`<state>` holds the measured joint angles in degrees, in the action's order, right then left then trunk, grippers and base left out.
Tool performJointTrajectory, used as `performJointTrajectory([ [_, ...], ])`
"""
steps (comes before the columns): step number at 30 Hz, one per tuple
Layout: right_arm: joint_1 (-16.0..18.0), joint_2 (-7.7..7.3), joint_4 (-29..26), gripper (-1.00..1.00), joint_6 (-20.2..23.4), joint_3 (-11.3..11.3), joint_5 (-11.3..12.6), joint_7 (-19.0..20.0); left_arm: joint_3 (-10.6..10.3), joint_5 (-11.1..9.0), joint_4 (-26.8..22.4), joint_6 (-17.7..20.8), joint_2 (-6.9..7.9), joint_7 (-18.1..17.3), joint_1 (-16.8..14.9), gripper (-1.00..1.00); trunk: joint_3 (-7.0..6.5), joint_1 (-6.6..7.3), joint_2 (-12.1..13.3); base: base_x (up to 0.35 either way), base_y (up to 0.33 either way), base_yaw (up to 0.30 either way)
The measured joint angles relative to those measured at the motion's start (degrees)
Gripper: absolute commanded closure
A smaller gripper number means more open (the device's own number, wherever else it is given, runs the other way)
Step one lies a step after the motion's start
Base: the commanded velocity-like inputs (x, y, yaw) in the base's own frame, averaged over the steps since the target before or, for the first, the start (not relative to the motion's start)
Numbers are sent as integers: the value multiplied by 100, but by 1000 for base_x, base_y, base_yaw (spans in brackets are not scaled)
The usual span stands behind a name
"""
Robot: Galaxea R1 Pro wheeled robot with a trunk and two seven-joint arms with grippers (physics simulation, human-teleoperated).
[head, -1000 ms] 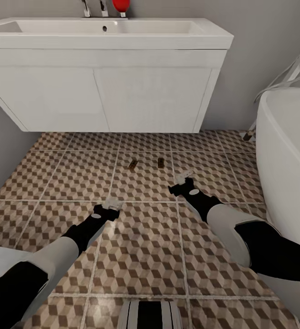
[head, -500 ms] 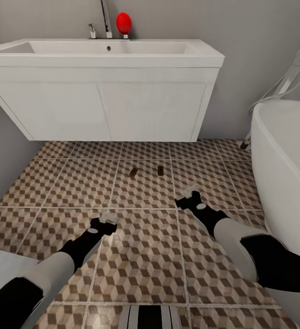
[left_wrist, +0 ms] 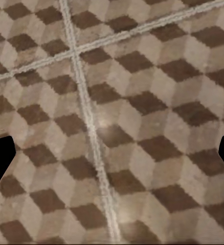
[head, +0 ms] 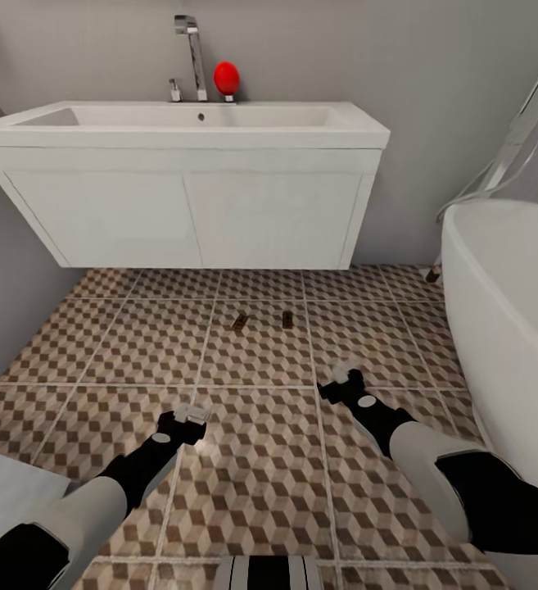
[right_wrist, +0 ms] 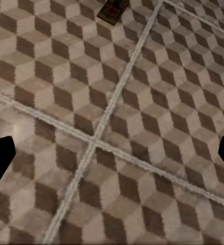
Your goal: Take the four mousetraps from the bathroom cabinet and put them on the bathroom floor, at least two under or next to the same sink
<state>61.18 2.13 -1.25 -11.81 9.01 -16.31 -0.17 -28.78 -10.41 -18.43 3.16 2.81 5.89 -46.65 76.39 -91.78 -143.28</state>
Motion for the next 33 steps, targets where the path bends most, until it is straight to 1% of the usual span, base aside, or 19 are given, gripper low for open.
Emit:
performJointTrajectory([
  [3,-145,-5,-2,-100,-110,-1,-1,-3,0,0,1,-7,1,0,104,-100,-66,8,4,0,0,0],
  [4,-247,-7,-2,-100,-178,0,-1,-9,1,-1,3,-12,2,0,176,-100,-88,10,5,0,0,0],
  [6,-493,-13,-3,-100,-319,-1,-6,-18,0,-1,2,-82,8,1,354,-100,-124,53,84,0,0,0],
  [9,-644,-19,-3,-100,-419,-7,-7,-23,0,0,-1,-161,14,2,453,-100,-179,119,205,0,0,0],
  [10,-740,-43,-3,-100,-501,-7,-8,-26,0,-1,-2,-196,20,2,514,-100,-196,141,245,0,0,0],
  [14,-955,-112,-3,-100,-712,-5,-5,-29,1,-4,-2,-243,55,3,650,-100,-268,229,405,0,0,0],
  [20,-1198,-171,-3,-100,-891,-3,-5,-30,0,-8,0,-293,90,3,818,-100,-376,361,646,0,0,0],
  [22,-1324,-187,-3,-100,-1008,-3,-6,-30,0,-8,23,-393,103,5,912,-100,-412,405,726,0,0,0],
  [25,-1438,-209,-2,-100,-1143,-1,-4,-30,1,-12,122,-700,122,7,996,-100,-466,471,846,0,0,0],
  [26,-1514,-227,3,-100,-1233,-2,3,-30,2,-16,250,-994,132,8,1033,-100,-483,493,886,0,0,0],
  [33,-1770,-268,7,-100,-1485,-3,6,-30,3,-29,957,-2052,135,12,1085,-100,-609,647,1167,0,0,0],
])
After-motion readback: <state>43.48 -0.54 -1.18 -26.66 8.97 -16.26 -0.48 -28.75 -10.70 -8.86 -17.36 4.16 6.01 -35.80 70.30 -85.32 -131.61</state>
